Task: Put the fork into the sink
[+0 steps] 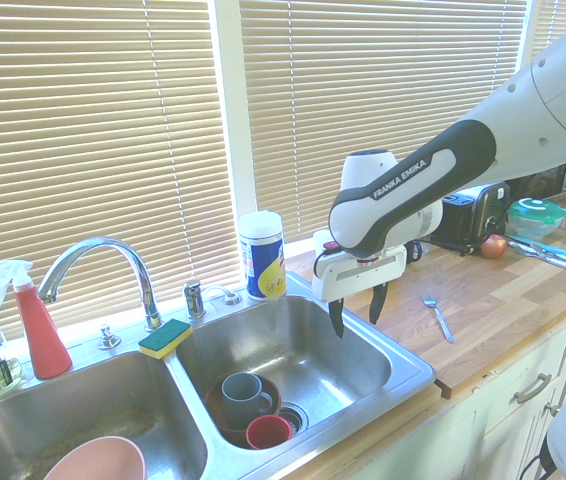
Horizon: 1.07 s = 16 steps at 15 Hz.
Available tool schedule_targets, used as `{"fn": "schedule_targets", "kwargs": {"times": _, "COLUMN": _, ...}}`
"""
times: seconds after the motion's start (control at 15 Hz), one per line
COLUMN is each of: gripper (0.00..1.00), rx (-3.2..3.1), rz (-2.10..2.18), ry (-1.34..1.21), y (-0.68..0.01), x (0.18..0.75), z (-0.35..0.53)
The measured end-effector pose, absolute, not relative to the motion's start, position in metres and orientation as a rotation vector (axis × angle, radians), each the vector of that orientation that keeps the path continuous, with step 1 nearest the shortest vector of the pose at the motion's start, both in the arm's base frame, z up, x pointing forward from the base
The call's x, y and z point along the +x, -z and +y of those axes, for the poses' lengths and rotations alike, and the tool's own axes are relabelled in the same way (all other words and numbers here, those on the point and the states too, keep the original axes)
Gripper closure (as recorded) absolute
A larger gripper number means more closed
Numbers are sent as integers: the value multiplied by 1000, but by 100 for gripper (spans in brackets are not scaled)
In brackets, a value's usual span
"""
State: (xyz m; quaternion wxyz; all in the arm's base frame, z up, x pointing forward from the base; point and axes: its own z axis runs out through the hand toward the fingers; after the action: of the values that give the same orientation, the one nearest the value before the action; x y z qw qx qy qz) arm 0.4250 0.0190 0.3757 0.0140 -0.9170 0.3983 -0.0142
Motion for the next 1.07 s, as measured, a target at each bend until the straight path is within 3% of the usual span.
{"fn": "schedule_targets", "kwargs": {"times": 0.33, "gripper": 0, "rx": -2810, "rz": 1331, "ry": 70, "y": -383, "x": 429, "z": -2}}
{"fn": "schedule_targets", "kwargs": {"times": 1.07, "gripper": 0, "rx": -2593, "rz": 1760, "ry": 66, "y": -360, "x": 415, "z": -204}}
